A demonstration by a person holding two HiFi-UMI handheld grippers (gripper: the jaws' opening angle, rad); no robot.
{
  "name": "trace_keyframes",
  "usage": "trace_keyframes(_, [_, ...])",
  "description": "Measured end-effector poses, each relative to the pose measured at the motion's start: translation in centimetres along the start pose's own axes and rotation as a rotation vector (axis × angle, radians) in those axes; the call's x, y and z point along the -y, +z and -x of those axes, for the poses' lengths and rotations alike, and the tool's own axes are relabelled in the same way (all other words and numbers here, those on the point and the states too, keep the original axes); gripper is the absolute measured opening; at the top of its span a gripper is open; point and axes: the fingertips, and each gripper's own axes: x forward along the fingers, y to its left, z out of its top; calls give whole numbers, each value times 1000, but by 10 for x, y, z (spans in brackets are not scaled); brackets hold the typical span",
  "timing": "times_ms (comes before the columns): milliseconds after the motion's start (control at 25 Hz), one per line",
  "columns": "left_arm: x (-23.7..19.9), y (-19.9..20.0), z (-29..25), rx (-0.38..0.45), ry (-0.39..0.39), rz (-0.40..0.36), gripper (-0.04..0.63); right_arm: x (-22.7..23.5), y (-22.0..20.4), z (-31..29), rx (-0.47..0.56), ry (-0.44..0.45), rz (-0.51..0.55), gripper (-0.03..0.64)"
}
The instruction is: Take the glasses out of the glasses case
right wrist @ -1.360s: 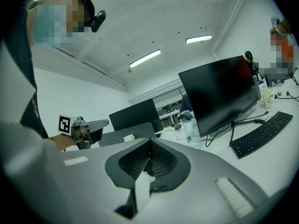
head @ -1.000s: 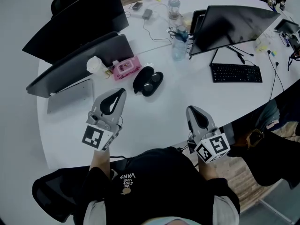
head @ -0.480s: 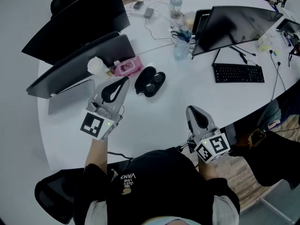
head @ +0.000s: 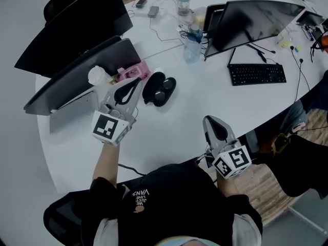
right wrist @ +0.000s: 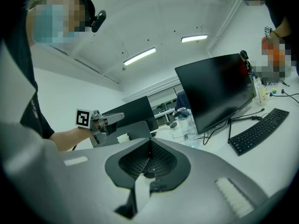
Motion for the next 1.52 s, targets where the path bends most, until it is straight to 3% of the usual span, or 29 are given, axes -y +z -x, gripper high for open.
trace_keyframes(1520, [9, -148, -78, -229, -119, 91, 2, 27, -8, -3, -18, -125, -30, 0])
